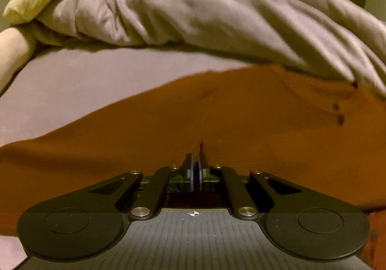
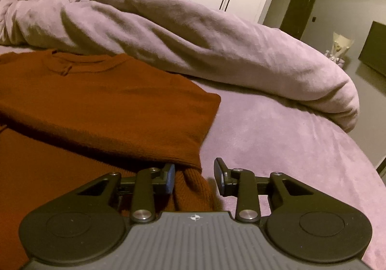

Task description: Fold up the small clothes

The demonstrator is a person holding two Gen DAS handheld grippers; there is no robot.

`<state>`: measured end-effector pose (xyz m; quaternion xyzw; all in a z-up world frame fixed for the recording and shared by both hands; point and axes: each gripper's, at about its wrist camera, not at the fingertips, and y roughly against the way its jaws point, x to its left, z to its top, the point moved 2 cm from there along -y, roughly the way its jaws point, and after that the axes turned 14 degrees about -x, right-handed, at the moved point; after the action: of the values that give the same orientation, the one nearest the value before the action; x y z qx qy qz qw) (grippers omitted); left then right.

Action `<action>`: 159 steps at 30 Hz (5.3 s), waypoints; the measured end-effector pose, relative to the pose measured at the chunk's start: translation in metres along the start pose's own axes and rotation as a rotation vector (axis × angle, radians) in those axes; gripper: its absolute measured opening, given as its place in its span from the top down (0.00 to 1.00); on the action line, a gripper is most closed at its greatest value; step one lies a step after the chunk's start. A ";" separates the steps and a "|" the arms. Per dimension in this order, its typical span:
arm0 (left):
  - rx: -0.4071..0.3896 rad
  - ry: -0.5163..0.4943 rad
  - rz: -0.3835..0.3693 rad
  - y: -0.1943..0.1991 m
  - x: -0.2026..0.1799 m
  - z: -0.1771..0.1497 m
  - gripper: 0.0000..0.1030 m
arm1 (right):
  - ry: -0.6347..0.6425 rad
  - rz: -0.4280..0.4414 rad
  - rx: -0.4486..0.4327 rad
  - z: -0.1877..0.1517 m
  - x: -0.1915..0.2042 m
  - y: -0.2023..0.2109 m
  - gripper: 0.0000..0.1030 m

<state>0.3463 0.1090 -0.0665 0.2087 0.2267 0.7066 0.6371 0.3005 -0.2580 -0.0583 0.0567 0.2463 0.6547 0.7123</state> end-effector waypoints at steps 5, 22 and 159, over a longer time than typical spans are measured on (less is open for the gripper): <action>0.005 -0.014 0.010 0.014 0.002 0.000 0.63 | 0.006 0.015 0.015 0.002 -0.001 0.003 0.66; -0.021 -0.020 -0.056 0.035 -0.032 -0.006 0.36 | -0.099 0.095 -0.095 0.022 0.007 0.050 0.61; -0.106 0.170 0.039 0.170 0.042 -0.095 0.14 | -0.671 0.408 0.202 0.051 0.065 0.015 0.75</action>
<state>0.1499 0.1313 -0.0431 0.1186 0.2381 0.7450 0.6118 0.3098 -0.1814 -0.0261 0.3844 0.0470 0.7003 0.5996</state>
